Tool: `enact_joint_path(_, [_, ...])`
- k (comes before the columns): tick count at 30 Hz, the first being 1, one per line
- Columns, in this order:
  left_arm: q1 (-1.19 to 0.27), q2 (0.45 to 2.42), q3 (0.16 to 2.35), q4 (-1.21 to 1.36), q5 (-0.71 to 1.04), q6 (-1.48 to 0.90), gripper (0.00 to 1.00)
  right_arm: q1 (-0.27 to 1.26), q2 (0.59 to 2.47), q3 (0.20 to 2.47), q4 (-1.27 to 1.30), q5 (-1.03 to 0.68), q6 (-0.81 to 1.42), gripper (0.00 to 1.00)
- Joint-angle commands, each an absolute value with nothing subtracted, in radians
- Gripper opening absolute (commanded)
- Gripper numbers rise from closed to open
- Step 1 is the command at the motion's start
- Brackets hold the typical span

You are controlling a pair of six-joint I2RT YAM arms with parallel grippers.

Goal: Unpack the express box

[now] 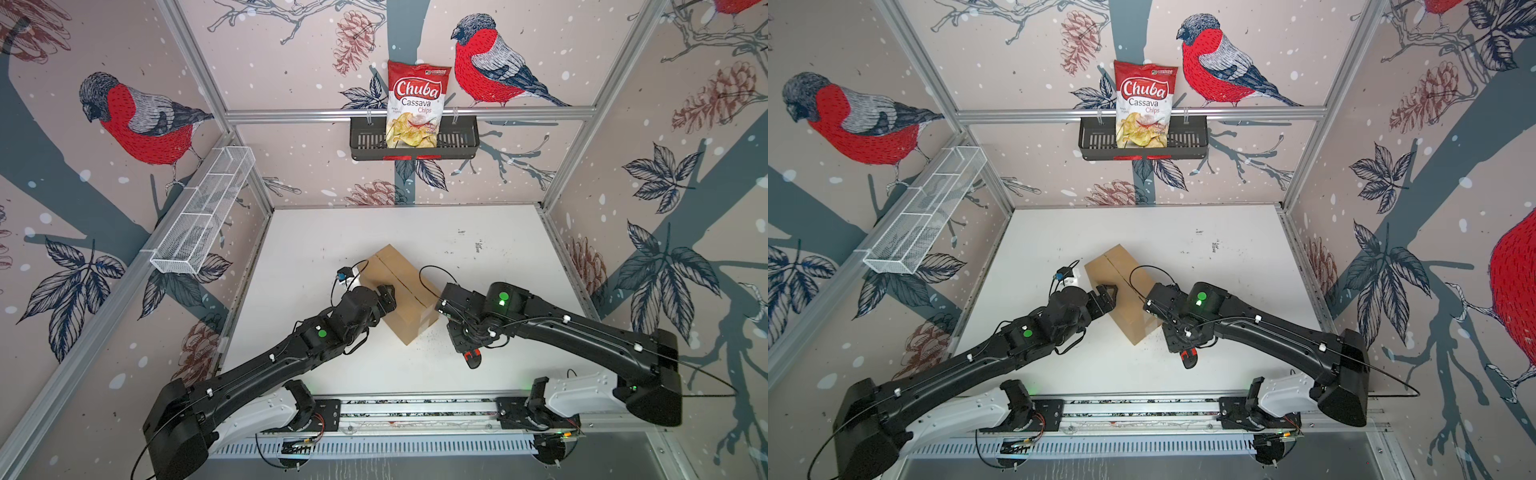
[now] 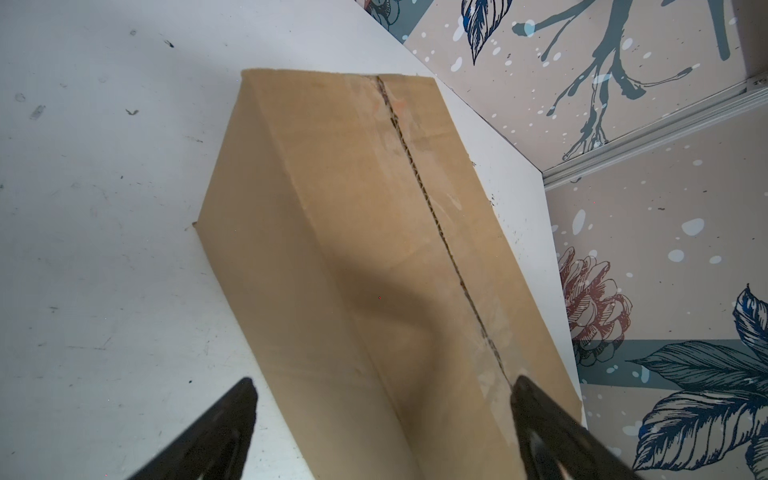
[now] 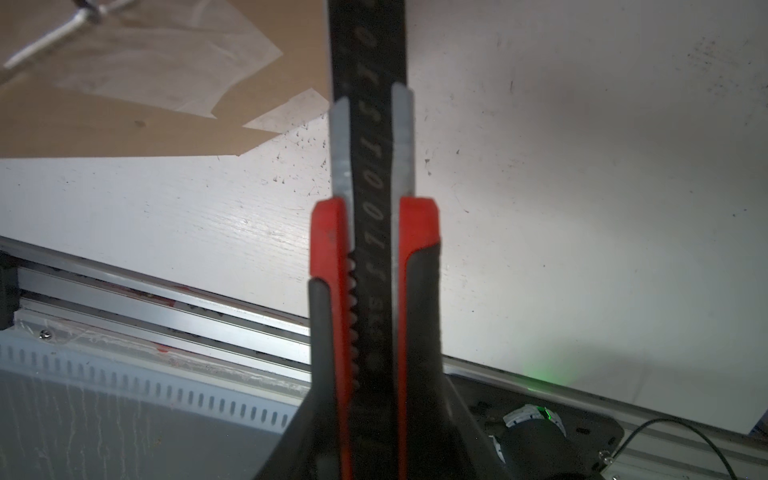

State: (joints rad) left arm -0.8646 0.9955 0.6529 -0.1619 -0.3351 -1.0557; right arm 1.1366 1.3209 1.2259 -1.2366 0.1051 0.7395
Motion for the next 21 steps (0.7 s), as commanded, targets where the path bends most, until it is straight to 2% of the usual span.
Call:
enact_joint_path(1, [-0.865, 1.004, 0.655, -0.112, -0.32, -1.044, 0.94, 1.141, 1.315, 1.23, -1.232, 0.106, 0.758, 0.04])
enact_joint_path(21, [-0.886, 1.046, 0.66, -0.075, -0.315, -1.046, 0.94, 1.158, 1.31, 1.229, -1.235, 0.107, 0.771, 0.04])
